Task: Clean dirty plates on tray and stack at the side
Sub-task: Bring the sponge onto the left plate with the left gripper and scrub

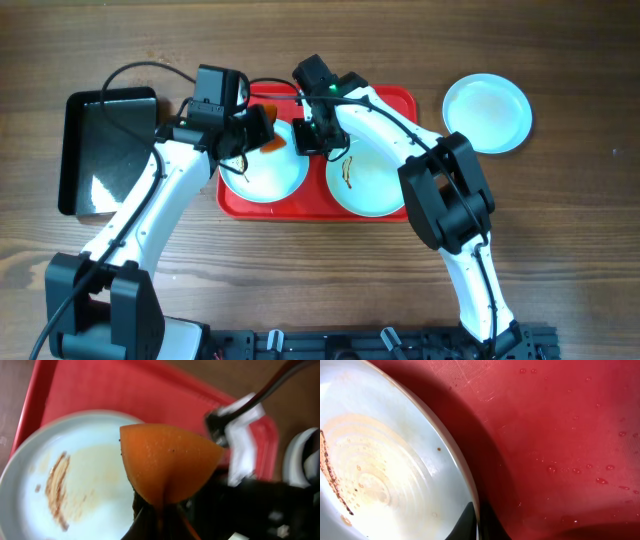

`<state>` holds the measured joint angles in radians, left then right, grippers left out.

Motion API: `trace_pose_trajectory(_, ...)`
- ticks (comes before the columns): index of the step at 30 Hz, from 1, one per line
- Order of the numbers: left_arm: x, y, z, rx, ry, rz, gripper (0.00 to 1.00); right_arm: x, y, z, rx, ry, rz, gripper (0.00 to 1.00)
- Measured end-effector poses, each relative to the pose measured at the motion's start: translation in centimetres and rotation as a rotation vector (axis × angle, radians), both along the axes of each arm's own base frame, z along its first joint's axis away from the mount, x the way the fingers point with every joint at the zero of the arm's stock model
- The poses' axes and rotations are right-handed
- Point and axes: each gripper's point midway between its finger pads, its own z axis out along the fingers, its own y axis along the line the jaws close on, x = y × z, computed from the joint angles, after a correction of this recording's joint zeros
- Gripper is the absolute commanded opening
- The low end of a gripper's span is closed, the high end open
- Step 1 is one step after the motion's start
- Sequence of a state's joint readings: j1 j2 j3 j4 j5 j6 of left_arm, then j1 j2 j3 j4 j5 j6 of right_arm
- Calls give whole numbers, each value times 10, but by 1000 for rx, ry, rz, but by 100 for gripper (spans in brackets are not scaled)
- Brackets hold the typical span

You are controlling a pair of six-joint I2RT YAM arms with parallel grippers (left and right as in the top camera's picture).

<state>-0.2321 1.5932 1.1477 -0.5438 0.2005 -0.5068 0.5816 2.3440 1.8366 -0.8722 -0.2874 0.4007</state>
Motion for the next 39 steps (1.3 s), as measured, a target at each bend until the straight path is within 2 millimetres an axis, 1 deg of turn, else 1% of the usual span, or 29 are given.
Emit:
trace_pose_trajectory(5, 31, -7, 24, -25, -168, -16, 4, 0, 0, 0, 0, 1, -1, 4)
trace_pose_trajectory(9, 46, -10, 40, -35, -268, -30, 4, 0, 0, 0, 0, 2, -4, 4)
trace_pose_trajectory(12, 49, -11, 43, -34, -287, -38, 4, 0, 0, 0, 0, 2, -4, 4)
trace_pose_trajectory(22, 48, -20, 47, -50, -306, -95, 4, 0, 0, 0, 3, 3, -4, 4)
trace_pose_trajectory(24, 45, -19, 44, -35, -296, -106, 4, 0, 0, 0, 3, 4, -5, 4)
trace_pose_trajectory(26, 39, -12, 34, 7, -256, -104, 4, 0, 0, 0, 4, 6, -8, 4)
trace_pose_trajectory(27, 35, -7, 27, 38, -228, -99, 4, 0, 0, 0, 6, 6, -8, 4)
trace_pose_trajectory(28, 29, 2, 18, 90, -188, -83, 4, 0, 0, 0, 6, 7, -8, 4)
trace_pose_trajectory(32, 16, 21, 3, 184, -110, -53, 4, 1, 1, 0, 9, 1, -7, 4)
trace_pose_trajectory(36, 7, 28, -5, 218, -63, -47, 4, 2, 1, 0, 11, -1, -7, 4)
trace_pose_trajectory(39, -11, 30, -16, 230, 19, -60, 4, 2, 1, 0, 11, -1, -7, 4)
